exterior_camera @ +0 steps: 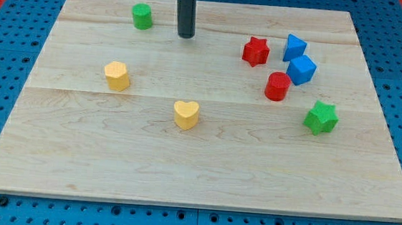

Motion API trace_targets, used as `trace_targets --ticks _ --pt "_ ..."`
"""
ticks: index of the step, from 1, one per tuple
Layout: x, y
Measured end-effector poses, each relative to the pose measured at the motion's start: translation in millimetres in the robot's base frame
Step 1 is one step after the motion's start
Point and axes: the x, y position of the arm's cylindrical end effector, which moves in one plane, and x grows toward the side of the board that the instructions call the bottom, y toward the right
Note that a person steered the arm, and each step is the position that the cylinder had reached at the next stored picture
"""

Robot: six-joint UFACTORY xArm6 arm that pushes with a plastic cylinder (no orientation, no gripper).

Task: Push the red star to the top center

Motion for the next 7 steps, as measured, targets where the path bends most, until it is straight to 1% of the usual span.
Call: trace_targets --ticks 1,2,3,4,5,6,7 --pt "34.9 1.4" --pt "36.0 47.7" --pt "60.9 73.9" --pt "72.8 91.7" --pt "62.1 92.5" --pt "41.5 99.8" --pt "43.4 114.0"
